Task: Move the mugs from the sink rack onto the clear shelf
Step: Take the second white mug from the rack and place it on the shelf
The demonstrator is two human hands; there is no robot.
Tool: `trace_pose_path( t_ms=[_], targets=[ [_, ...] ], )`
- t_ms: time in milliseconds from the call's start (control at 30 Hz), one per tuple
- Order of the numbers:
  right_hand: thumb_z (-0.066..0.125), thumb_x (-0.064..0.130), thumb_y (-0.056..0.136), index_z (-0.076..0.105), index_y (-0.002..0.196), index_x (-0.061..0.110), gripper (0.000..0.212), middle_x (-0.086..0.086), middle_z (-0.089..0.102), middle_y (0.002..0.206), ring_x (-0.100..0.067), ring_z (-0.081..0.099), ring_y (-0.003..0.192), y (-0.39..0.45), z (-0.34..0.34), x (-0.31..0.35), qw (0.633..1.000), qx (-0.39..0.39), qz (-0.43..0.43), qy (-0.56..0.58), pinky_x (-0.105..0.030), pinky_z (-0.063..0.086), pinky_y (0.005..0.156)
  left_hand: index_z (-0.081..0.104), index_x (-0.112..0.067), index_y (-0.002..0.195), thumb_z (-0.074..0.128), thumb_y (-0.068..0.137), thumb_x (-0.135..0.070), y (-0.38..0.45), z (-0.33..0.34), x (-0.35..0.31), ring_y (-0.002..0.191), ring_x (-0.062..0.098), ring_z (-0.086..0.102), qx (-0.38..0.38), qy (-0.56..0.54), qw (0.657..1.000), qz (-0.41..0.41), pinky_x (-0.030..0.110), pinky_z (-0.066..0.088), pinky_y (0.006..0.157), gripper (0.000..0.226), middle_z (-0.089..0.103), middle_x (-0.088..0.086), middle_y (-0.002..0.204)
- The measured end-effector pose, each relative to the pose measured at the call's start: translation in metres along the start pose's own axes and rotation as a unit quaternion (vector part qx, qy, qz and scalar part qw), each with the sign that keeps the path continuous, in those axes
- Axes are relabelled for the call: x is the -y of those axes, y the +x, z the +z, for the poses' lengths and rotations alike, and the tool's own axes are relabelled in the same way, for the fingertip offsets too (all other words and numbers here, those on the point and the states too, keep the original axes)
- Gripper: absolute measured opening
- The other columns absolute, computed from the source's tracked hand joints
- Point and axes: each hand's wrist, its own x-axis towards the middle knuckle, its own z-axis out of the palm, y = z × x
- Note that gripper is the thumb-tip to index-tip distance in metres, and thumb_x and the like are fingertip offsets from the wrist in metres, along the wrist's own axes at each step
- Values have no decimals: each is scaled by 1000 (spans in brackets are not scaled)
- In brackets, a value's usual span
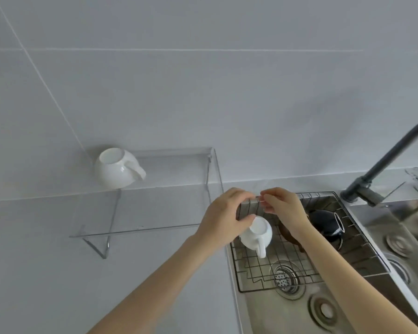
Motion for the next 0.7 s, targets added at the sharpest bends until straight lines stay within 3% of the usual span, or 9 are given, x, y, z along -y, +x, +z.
trace_pose_path(
  t_ms=[67,167,300,433,533,600,700],
  targets=[
    [54,7,85,66,92,7,14,-13,69,83,-28,66,82,-5,-20,-26,999,-1,24,-44,-41,57,78,54,-19,116,65,76,-23,8,34,-2,105,16,55,60,-1,998,-33,29,46,91,42,58,1,119],
    [58,12,82,64,84,20,10,-3,68,81,-23,64,83,-8,-34,-59,995,26,61,-80,-40,55,81,48,-17,124,66,75,-19,17,71,9,111,18,50,121,19,988,-98,28,41,93,52,52,4,127],
    [61,16,79,65,99,10,21,-2,67,90,-18,60,82,-2,-34,-100,984,48,128,-115,-38,53,82,41,-12,130,65,75,-12,26,108,36,116,23,47,180,40,970,-160,28,37,94,60,45,8,132],
    [66,23,75,64,103,7,31,-4,66,95,-16,59,88,-3,-19,-130,969,82,188,-138,-27,47,73,36,-13,132,61,77,-5,33,132,63,123,26,41,197,74,962,-177,29,35,96,62,38,11,138],
    [67,26,75,64,98,5,31,-8,69,98,-20,60,88,-5,-4,-149,968,84,199,-125,-29,47,74,25,-13,138,58,80,-2,41,150,80,136,27,25,222,144,950,-165,37,31,107,68,24,12,149],
    [65,29,76,66,92,3,31,-10,70,93,-24,62,87,-7,5,-154,972,59,190,-129,-34,48,75,19,-14,141,57,79,1,43,156,88,141,27,16,240,164,943,-162,41,28,111,74,16,13,153],
    [60,32,81,65,82,1,31,-12,68,79,-24,60,72,-8,15,-156,975,17,175,-137,-32,45,62,15,-18,142,57,76,5,44,163,98,141,28,18,269,155,935,-173,41,28,111,82,14,13,155]
  ],
)
